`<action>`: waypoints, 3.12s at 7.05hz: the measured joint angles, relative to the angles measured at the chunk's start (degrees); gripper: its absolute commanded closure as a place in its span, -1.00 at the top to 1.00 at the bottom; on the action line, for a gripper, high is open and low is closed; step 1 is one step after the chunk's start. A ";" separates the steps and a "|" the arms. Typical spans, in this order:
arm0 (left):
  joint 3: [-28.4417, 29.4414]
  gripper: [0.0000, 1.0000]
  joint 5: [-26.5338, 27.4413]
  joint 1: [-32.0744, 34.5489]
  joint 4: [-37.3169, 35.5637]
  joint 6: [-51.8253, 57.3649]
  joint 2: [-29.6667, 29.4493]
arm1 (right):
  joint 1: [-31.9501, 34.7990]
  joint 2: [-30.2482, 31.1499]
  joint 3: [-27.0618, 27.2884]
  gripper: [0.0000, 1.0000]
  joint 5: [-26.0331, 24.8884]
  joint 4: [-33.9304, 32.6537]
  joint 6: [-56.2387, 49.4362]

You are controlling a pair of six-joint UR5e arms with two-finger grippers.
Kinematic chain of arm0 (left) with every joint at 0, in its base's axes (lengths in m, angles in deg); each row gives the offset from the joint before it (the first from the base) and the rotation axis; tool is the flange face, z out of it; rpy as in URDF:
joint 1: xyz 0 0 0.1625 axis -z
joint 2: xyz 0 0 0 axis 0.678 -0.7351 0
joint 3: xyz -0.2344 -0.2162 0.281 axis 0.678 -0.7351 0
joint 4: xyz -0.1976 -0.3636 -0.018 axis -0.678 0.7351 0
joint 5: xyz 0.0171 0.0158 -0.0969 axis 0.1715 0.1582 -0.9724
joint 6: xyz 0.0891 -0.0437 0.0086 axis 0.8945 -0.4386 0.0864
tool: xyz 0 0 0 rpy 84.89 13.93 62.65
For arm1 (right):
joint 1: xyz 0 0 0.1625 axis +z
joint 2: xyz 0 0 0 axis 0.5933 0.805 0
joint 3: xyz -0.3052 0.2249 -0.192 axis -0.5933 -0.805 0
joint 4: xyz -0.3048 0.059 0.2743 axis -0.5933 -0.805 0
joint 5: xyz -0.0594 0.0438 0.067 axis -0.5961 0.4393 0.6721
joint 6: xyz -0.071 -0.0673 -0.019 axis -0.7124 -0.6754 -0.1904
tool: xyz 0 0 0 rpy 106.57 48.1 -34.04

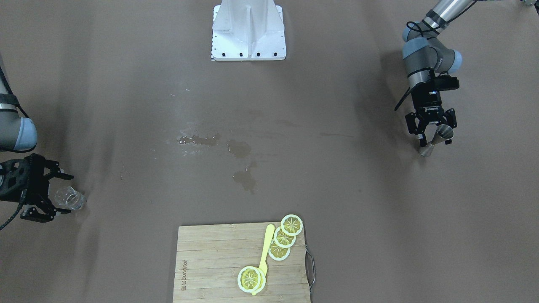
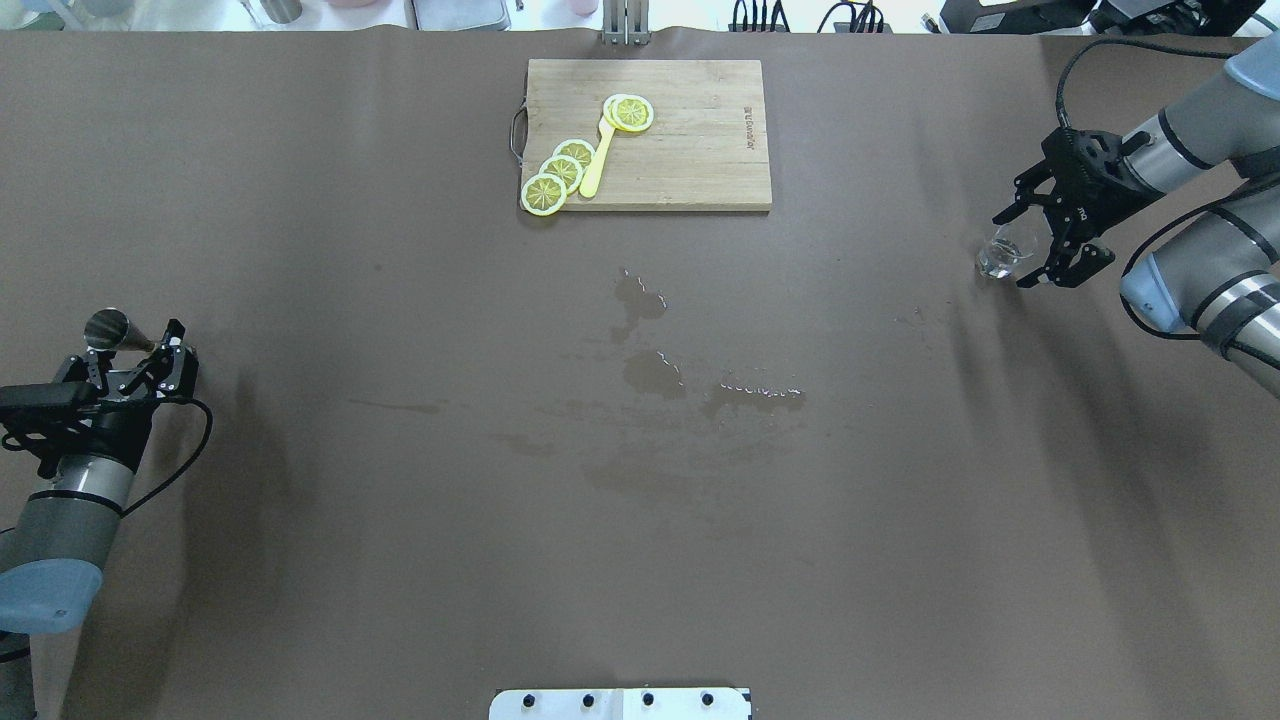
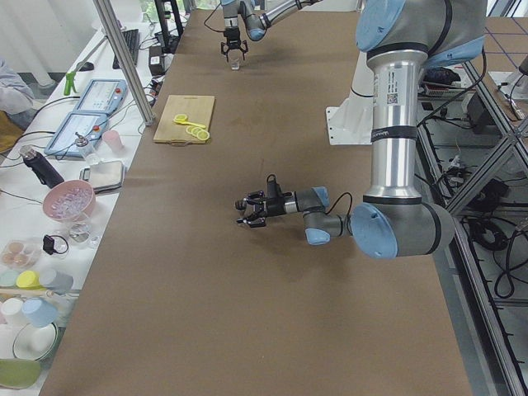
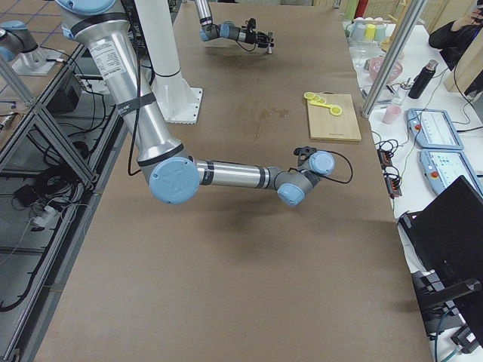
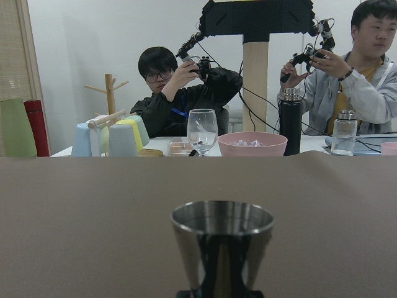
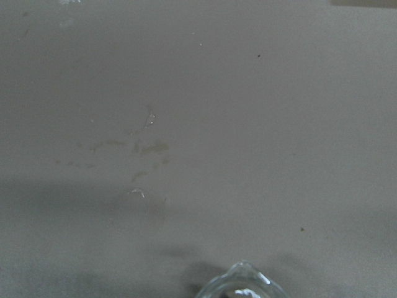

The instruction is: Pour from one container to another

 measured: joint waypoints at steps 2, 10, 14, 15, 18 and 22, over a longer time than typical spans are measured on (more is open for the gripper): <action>-0.44 0.97 2.34 -0.96 0.00 -0.05 0.76 | 0.14 -0.26 0.24 1.00 0.26 0.49 0.12; -7.61 0.97 16.51 -12.24 0.81 0.04 7.38 | 4.35 -11.83 3.65 1.00 -9.61 -11.70 33.77; -18.12 0.97 28.00 -24.10 -0.36 0.73 10.92 | 14.19 -10.42 8.66 1.00 -11.89 -39.00 36.30; -22.86 0.97 28.36 -25.85 -3.02 2.88 10.65 | 15.78 -9.42 9.99 1.00 -12.25 -43.79 36.30; -31.21 0.97 10.17 -15.60 -13.77 14.50 1.91 | 19.26 -7.21 12.09 1.00 -13.12 -52.79 36.59; -30.00 0.97 -43.11 16.50 -20.13 17.76 -5.32 | 23.94 0.59 18.24 1.00 -13.31 -56.56 43.44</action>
